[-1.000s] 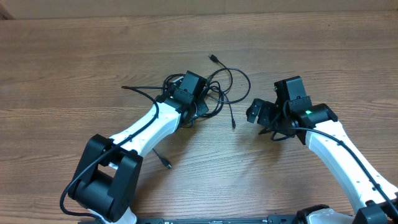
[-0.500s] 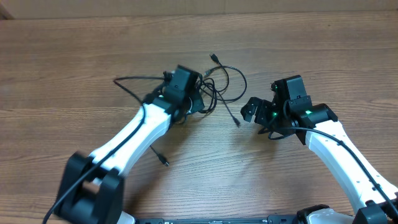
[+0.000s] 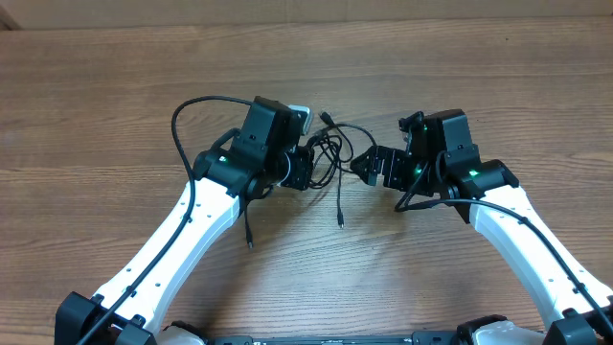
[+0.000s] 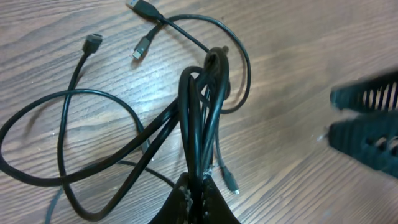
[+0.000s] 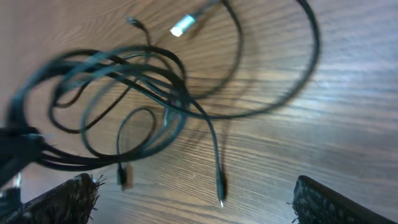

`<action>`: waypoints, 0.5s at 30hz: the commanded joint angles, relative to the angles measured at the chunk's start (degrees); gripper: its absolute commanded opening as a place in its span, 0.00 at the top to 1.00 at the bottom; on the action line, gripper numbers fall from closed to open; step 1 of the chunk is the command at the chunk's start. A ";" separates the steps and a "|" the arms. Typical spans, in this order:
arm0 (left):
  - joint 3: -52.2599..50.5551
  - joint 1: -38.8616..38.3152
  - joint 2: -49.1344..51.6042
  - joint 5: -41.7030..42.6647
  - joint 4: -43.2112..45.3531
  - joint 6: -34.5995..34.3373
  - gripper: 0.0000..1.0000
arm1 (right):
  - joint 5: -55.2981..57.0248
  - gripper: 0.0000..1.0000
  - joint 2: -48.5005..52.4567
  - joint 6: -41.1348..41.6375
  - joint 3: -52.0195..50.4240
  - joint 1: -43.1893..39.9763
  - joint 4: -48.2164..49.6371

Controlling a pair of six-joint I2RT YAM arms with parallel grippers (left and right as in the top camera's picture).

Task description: Untangle cables

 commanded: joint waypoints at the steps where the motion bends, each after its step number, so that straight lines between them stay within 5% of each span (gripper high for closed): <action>1: 0.98 0.04 -0.57 1.75 -0.33 9.35 0.96 | -10.12 0.00 -0.26 2.25 0.92 0.26 3.43; 7: 0.98 0.04 -0.57 7.89 0.79 14.34 0.96 | -14.29 0.00 -0.17 22.23 0.87 1.31 6.67; 15: 0.98 0.07 -0.57 7.85 0.81 14.25 0.96 | -1.46 0.00 -0.13 34.03 0.87 6.36 3.50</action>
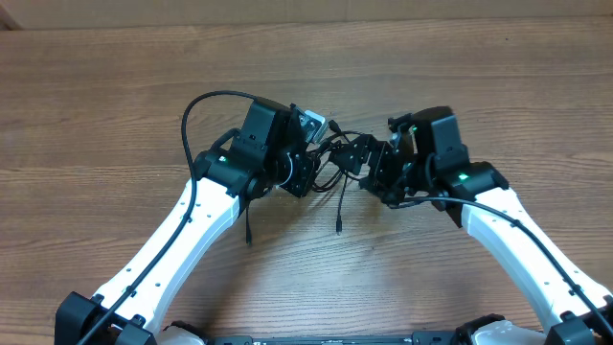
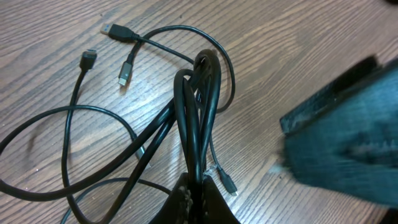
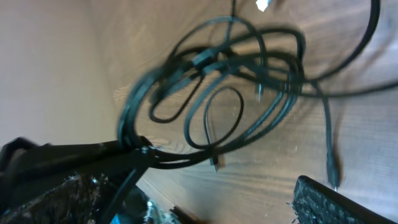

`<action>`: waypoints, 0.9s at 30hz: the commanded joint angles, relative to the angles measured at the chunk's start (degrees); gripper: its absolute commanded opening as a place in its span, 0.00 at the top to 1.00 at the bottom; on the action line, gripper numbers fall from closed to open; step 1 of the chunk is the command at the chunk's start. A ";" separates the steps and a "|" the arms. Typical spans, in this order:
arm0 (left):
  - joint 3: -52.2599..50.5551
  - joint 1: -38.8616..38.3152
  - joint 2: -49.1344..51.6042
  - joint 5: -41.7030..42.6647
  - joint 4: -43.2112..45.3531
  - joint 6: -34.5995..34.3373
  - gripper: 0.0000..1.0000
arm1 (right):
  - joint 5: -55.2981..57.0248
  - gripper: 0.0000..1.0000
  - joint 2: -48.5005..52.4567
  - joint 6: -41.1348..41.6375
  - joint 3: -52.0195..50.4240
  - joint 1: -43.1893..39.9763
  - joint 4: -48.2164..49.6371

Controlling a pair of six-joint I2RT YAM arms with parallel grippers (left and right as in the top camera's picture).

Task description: Untangle cables

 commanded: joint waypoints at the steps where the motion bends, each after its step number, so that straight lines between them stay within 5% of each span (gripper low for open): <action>1: 0.98 0.07 -0.57 1.62 0.48 1.95 0.96 | 10.97 0.00 -0.13 8.41 0.87 2.25 -2.60; 11: 0.98 0.46 -0.55 5.27 0.48 0.87 0.96 | 19.96 0.00 0.22 18.78 0.81 2.97 -2.78; 27: 0.98 0.33 -0.55 9.88 0.76 0.87 0.96 | 9.01 0.00 4.87 20.37 0.81 3.08 7.37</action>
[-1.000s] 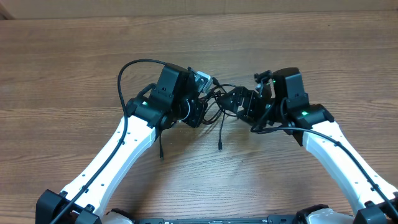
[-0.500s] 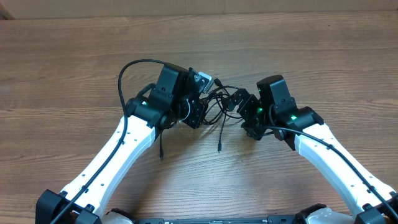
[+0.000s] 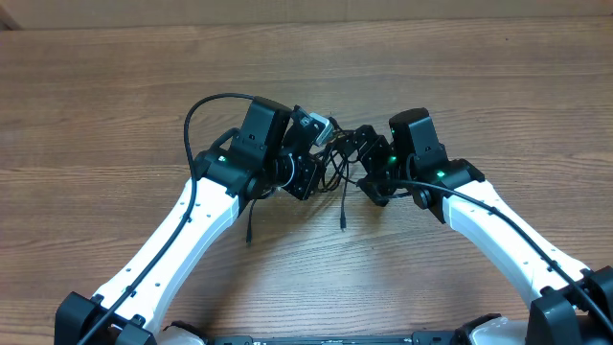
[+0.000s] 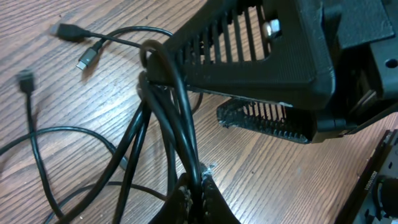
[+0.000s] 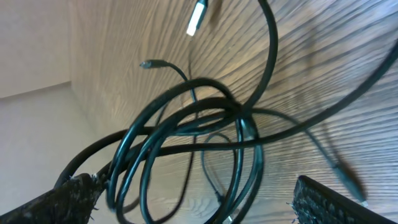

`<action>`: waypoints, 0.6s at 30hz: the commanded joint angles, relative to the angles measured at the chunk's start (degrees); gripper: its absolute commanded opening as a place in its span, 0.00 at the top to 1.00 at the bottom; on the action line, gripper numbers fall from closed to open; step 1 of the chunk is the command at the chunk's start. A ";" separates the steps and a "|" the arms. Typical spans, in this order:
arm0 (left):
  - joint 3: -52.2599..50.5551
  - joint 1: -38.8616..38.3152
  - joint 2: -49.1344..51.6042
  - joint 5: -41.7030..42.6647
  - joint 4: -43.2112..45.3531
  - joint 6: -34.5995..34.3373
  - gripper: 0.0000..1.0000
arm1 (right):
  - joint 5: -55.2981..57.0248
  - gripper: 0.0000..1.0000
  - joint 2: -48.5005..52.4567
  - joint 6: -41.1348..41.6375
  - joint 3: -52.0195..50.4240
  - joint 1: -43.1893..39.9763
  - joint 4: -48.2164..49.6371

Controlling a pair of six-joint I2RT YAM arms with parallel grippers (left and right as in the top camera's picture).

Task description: Untangle cables

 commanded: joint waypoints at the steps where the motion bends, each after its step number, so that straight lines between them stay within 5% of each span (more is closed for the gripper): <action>1: 0.98 0.20 -0.55 3.91 1.01 0.63 0.96 | -4.50 0.00 -0.24 0.35 0.81 0.28 1.14; 4: 0.98 0.20 -0.55 6.03 2.40 0.63 0.96 | -6.43 0.07 -0.24 0.35 0.81 0.37 1.14; 7: 0.98 0.20 -0.55 9.18 4.46 0.66 0.96 | -4.61 0.27 -0.04 0.35 0.66 1.16 1.68; 13: 0.98 0.17 -0.55 9.79 4.46 0.63 0.96 | -4.76 0.46 0.31 0.35 0.59 1.51 4.35; 18: 0.98 0.20 -0.55 9.81 4.00 0.59 0.96 | -4.48 0.82 0.31 -0.44 0.59 1.51 7.50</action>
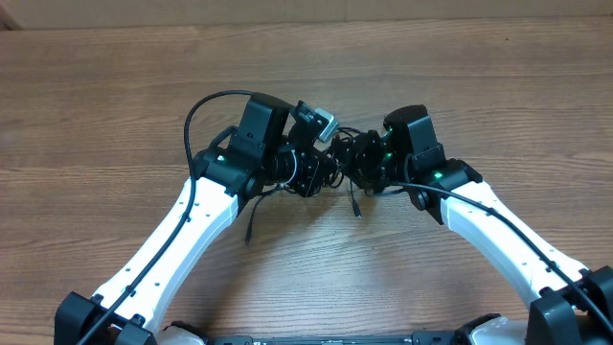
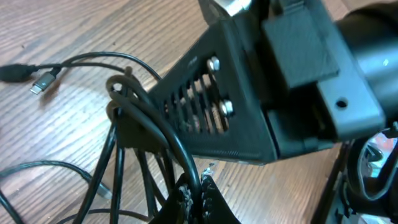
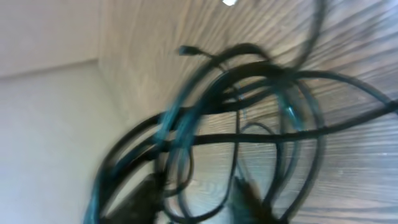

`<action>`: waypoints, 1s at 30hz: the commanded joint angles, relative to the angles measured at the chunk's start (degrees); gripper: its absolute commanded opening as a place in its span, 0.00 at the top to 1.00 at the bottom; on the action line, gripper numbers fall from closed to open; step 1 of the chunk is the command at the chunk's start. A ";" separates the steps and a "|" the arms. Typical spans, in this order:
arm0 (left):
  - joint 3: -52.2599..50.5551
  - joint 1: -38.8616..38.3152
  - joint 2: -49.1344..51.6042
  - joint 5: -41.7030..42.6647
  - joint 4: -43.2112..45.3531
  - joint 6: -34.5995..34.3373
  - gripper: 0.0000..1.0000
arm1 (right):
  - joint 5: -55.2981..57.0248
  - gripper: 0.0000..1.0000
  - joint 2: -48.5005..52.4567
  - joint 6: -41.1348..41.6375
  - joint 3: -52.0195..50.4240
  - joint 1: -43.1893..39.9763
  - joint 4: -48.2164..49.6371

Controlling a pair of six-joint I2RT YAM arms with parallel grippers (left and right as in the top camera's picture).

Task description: Untangle cables

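A tangle of thin black cables [image 1: 335, 151] is lifted off the wooden table between my two grippers. My left gripper [image 2: 194, 186] is shut on one thick black strand [image 2: 163, 127] of it. In the overhead view that left gripper [image 1: 314, 172] faces my right gripper [image 1: 357, 165] almost tip to tip. In the blurred right wrist view, my right gripper [image 3: 199, 196] is pushed into the loops [image 3: 249, 106]. Its fingers [image 3: 149, 194] stand partly closed with a gap, strands passing between them. One plug end [image 1: 356, 213] dangles below.
Bare wooden table [image 1: 96, 77] surrounds the arms. A loose cable end [image 1: 249, 235] lies beside the left arm. Two small plugs [image 2: 37, 84] rest on the wood at the left of the left wrist view. The right gripper's ribbed finger [image 2: 211, 118] fills the left wrist view.
My right gripper has pushed further into the bundle, and its fingers, wide apart before, now stand much closer together around the loops. The dangling plug has shifted right. The left gripper still holds its strand.
My left gripper held the bundle by one strand throughout. My right gripper stood open and well to the right, then came closer, then reached the loops still wide open. Now it is inside the tangle with its fingers narrowed.
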 commanded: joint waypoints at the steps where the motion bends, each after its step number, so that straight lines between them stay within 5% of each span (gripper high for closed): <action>1: 0.98 -0.15 -0.55 2.84 0.04 0.44 0.95 | 1.16 0.87 0.31 -2.34 0.59 0.48 1.49; 3: 0.98 -0.15 -0.55 2.82 0.04 -0.02 0.96 | 3.17 0.96 0.31 -5.05 0.59 0.26 1.44; 10: 0.98 3.72 -0.57 2.75 0.09 -1.77 0.96 | 3.58 0.96 0.28 -9.73 0.59 -3.13 -3.17; 17: 0.98 11.15 -0.55 2.84 -0.50 -6.23 0.96 | -4.46 0.96 0.26 -22.69 0.59 -8.13 -2.10; 25: 0.90 10.27 -0.26 -1.44 -0.79 -6.21 0.96 | -11.56 0.96 0.02 -31.34 0.61 -10.12 0.00; 30: 0.90 10.38 -0.15 -2.80 -2.12 -5.62 0.96 | -16.48 0.96 -2.89 -37.42 0.61 -19.67 -0.31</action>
